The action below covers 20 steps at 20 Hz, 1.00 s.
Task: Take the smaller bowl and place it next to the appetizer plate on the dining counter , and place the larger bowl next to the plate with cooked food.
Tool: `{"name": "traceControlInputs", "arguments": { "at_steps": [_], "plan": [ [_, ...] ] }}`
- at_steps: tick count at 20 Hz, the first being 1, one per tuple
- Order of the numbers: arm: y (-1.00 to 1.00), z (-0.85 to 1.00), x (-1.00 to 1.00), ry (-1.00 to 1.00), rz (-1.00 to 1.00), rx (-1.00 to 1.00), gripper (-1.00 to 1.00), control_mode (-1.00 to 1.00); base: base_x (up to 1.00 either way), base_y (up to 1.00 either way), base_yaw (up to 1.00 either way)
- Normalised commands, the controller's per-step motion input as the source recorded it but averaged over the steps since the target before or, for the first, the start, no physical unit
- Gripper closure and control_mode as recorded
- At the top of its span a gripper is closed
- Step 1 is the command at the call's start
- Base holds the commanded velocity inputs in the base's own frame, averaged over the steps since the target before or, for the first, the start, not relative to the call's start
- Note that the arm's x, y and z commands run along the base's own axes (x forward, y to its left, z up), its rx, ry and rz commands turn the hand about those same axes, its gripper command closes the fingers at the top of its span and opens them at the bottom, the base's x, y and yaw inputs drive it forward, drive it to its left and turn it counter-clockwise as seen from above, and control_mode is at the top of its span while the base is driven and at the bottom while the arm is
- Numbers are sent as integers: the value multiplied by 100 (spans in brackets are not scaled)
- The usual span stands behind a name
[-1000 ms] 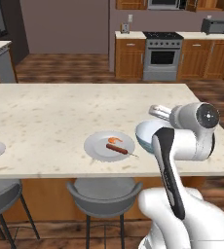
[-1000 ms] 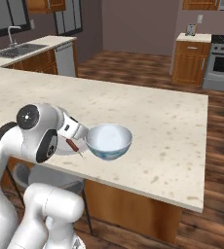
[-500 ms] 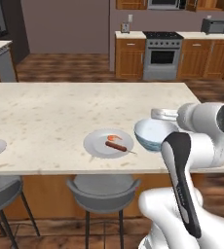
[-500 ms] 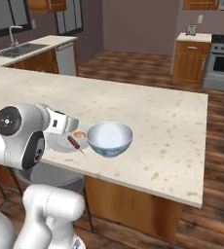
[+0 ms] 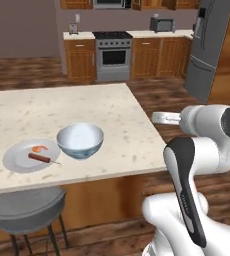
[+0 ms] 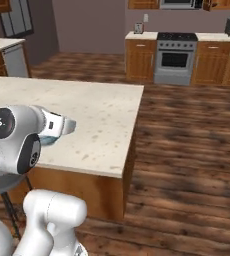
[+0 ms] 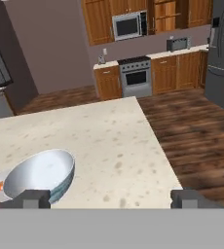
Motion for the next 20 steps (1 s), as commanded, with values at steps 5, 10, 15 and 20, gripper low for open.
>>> {"name": "traceControlInputs", "arguments": {
  "at_steps": [5, 10, 15, 20],
  "plan": [
    [0, 0, 0, 0, 0, 0, -100, 100, 33, -100, -24],
    [0, 0, 0, 0, 0, 0, -100, 100, 64, -100, -15],
    [0, 0, 0, 0, 0, 0, -100, 100, 99, -100, -2],
    [0, 0, 0, 0, 0, 0, -100, 100, 85, -100, 1]
  ]
}}
